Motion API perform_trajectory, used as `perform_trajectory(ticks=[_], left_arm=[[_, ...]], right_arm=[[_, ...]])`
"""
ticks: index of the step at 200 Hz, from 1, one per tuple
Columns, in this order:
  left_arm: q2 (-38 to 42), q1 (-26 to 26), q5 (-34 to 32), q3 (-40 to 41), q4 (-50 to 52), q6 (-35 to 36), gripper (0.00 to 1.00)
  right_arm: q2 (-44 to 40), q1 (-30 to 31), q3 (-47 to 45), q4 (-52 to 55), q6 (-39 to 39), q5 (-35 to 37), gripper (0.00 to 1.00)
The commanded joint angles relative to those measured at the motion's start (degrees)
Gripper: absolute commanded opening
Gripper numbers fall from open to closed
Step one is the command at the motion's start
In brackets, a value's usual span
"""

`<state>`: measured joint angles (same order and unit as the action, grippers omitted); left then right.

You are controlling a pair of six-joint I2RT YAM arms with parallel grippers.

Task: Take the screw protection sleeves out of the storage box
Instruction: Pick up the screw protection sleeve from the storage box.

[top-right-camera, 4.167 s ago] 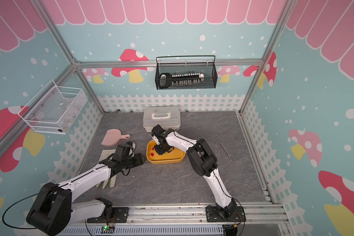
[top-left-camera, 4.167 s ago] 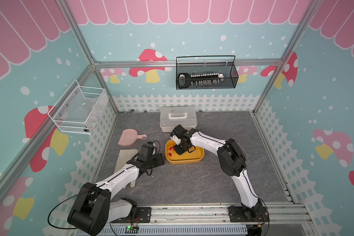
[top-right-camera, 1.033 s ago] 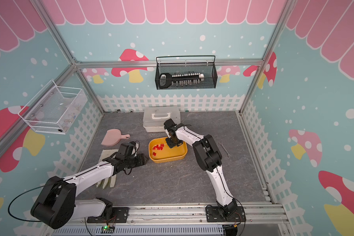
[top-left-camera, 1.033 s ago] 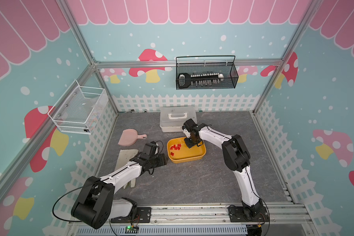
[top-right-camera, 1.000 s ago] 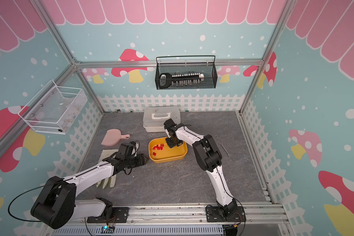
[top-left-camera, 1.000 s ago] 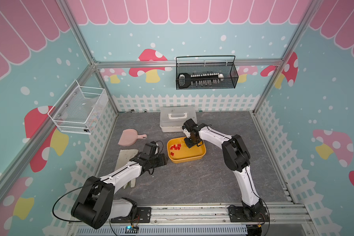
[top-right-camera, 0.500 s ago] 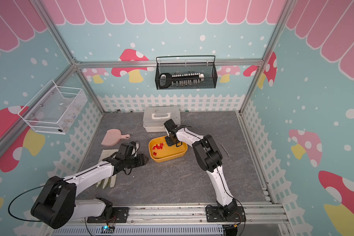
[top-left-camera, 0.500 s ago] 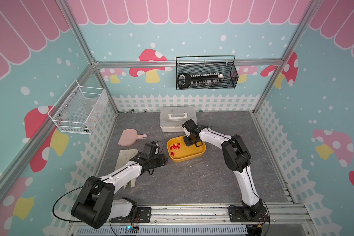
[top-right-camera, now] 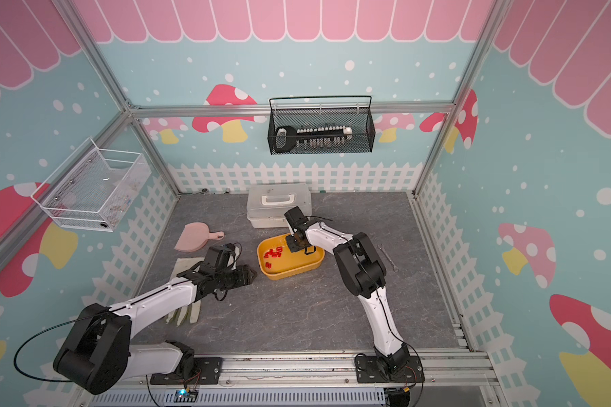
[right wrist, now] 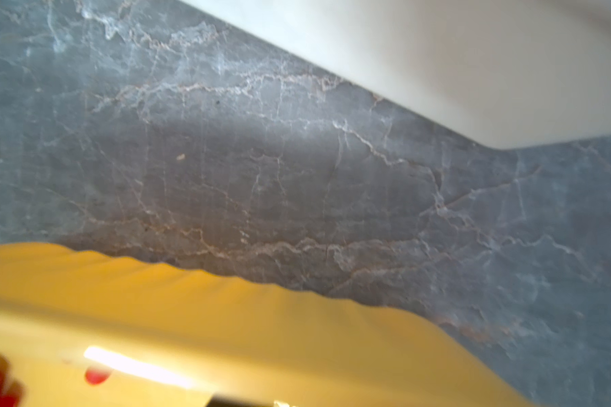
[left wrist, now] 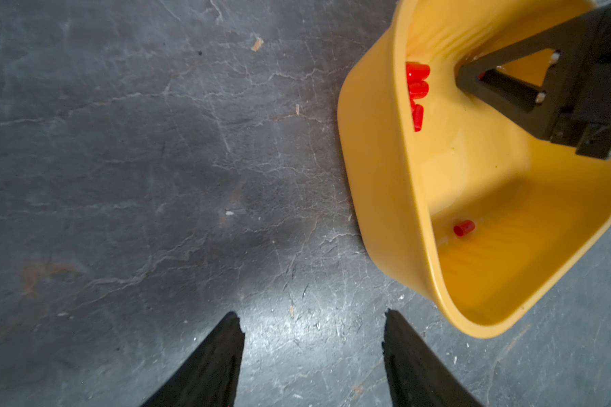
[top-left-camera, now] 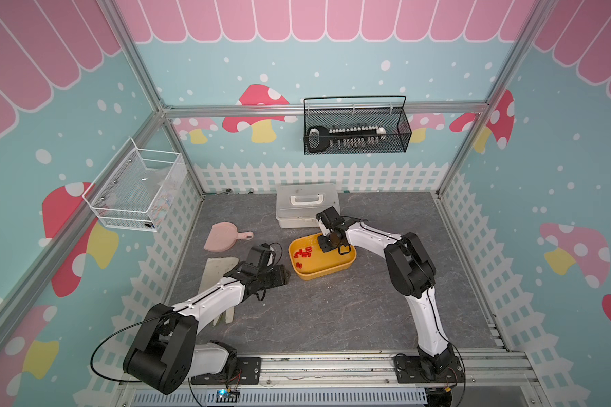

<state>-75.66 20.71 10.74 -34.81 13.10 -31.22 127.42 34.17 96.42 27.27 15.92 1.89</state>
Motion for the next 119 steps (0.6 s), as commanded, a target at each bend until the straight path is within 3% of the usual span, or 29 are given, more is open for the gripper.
perform_trajectory(ticks=[1, 73, 119], left_arm=[[-0.2, 0.3, 0.3, -1.5, 0.7, 1.0, 0.65], [-0.1, 0.3, 0.3, -2.2, 0.7, 0.9, 0.65], [0.2, 0.4, 0.2, -2.3, 0.9, 0.9, 0.65]], right_arm=[[-4.8, -0.2, -1.1, 2.3, 0.1, -0.3, 0.26], [-15.2, -0.7, -5.7, 4.2, -0.1, -0.3, 0.26], [-22.6, -5.3, -12.2, 3.2, 0.6, -1.8, 0.26]])
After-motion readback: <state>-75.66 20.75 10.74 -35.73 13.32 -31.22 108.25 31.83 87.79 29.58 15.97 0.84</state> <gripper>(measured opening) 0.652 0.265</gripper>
